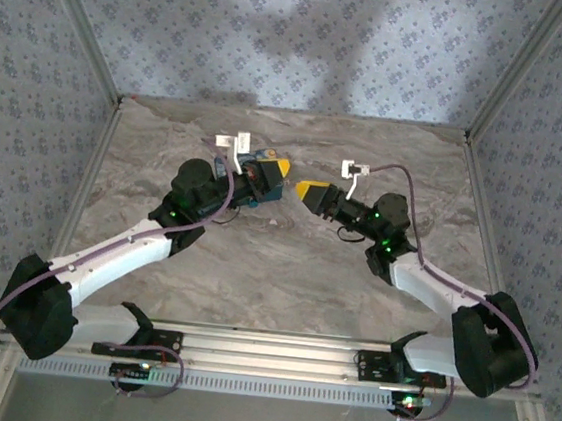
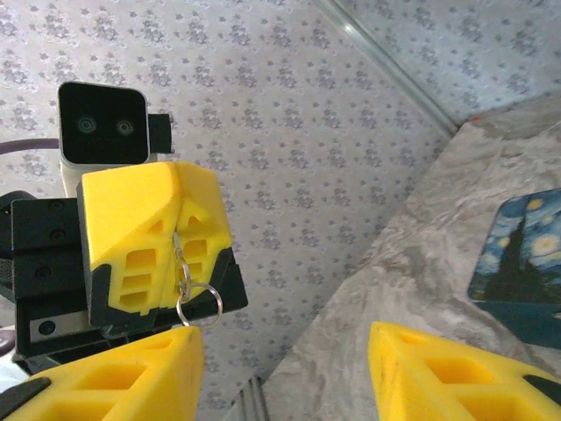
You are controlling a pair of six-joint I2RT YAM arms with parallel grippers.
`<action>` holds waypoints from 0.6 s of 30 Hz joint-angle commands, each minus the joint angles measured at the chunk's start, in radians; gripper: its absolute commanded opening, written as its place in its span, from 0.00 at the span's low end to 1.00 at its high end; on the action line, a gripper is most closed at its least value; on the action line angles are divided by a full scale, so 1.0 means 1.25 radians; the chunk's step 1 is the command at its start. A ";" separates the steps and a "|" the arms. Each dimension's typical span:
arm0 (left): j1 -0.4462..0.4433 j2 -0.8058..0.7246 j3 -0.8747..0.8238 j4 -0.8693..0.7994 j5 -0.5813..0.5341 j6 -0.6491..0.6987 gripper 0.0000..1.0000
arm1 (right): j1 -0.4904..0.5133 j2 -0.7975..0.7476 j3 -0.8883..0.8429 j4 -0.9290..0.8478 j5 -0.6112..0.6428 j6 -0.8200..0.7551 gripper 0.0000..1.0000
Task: Unlock a padlock with a key
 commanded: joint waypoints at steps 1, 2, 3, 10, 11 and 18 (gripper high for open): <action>-0.006 -0.008 0.013 0.039 0.013 0.025 0.00 | 0.022 0.012 0.044 0.057 -0.024 0.009 0.52; -0.006 -0.007 0.013 0.039 0.010 0.024 0.00 | 0.027 0.015 0.048 0.055 -0.023 0.006 0.52; -0.005 -0.007 0.012 0.039 0.010 0.024 0.00 | 0.031 0.017 0.051 0.056 -0.023 0.005 0.52; -0.006 -0.005 0.012 0.039 0.010 0.020 0.00 | 0.041 0.032 0.076 0.054 -0.016 0.009 0.47; -0.006 -0.004 0.012 0.039 0.009 0.020 0.00 | 0.042 0.034 0.080 0.053 -0.015 0.009 0.45; -0.006 -0.003 0.010 0.039 0.010 0.017 0.00 | 0.044 0.046 0.093 0.050 -0.008 0.015 0.33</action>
